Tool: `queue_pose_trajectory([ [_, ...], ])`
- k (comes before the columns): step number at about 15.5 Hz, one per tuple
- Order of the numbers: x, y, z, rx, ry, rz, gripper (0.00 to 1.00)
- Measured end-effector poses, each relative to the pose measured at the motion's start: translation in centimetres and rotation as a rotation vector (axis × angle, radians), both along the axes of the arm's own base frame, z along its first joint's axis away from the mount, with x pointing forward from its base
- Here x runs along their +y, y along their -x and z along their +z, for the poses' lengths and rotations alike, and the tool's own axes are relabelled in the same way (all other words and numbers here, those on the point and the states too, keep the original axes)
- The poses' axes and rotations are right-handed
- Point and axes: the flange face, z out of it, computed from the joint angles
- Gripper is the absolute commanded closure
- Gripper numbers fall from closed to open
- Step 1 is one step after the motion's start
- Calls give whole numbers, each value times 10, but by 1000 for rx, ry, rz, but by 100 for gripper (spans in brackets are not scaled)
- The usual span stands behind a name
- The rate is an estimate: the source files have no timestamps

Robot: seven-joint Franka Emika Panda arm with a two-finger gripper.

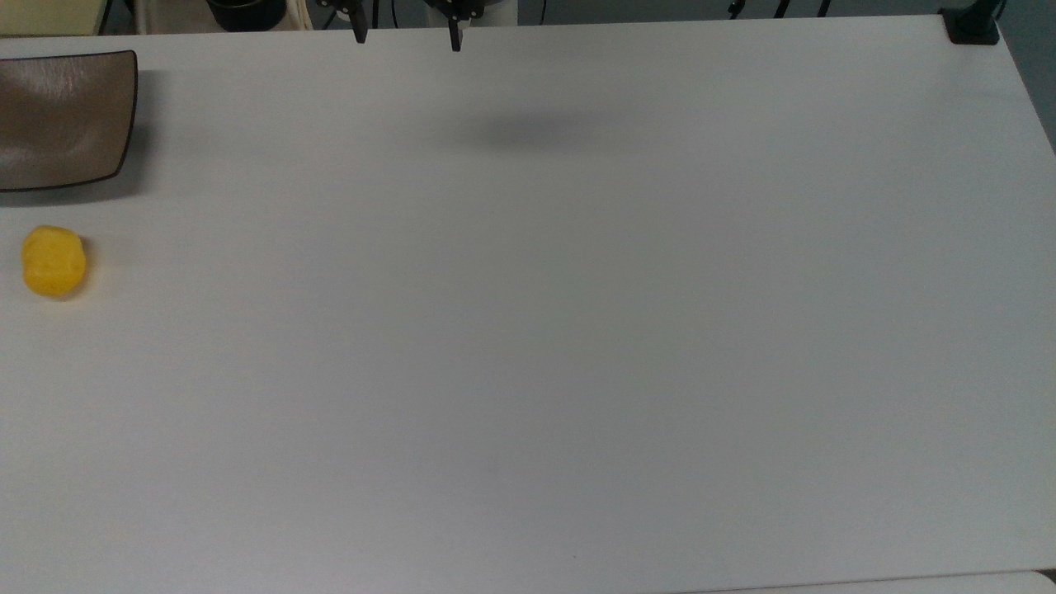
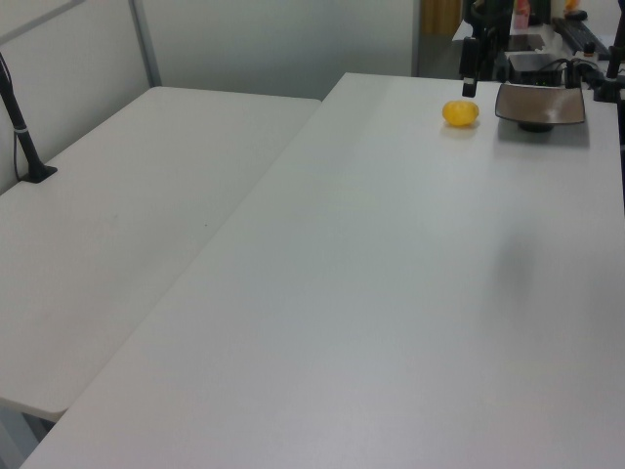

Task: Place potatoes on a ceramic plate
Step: 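Move the open gripper from its raised pose toward the yellow potato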

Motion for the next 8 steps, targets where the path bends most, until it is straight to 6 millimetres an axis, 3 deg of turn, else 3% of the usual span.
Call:
queue_pose_trajectory([
  [8, -7, -2, -3, 2, 70, 11, 0],
])
